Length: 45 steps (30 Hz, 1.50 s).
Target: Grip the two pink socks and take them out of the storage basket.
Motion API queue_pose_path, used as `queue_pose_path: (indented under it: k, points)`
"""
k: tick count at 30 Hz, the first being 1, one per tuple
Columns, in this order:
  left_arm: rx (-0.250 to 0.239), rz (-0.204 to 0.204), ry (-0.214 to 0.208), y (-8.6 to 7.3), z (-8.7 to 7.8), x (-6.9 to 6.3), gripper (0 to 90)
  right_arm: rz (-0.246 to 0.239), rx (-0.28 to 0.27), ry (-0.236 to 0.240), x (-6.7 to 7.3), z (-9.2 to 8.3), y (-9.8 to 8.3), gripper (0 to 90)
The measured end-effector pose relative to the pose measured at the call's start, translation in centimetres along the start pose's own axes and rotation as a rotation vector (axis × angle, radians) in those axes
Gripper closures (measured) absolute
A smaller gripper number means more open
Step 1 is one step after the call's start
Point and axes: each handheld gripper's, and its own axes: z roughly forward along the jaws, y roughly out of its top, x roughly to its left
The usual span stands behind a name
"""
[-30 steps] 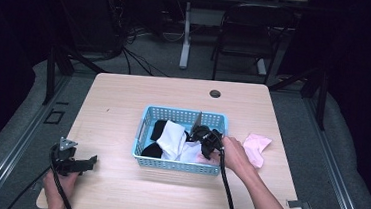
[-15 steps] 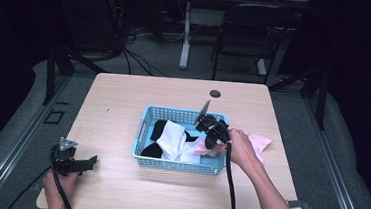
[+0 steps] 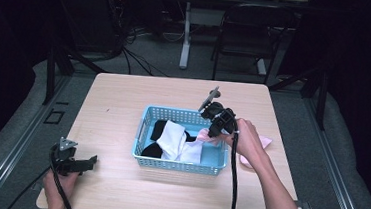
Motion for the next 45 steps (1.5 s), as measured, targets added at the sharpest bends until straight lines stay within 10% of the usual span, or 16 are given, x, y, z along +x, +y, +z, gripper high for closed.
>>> queue_pose_path:
  k: [30,45]
  points:
    - [0.0,0.0,0.0,0.0,0.0,0.0,0.6,-0.036,-0.119,-0.047,0.6,-7.2,1.3,86.1]
    - [0.0,0.001,0.0,0.0,0.0,0.0,0.6,0.084,-0.124,-0.153,-3.1,-9.4,-3.9,85.9]
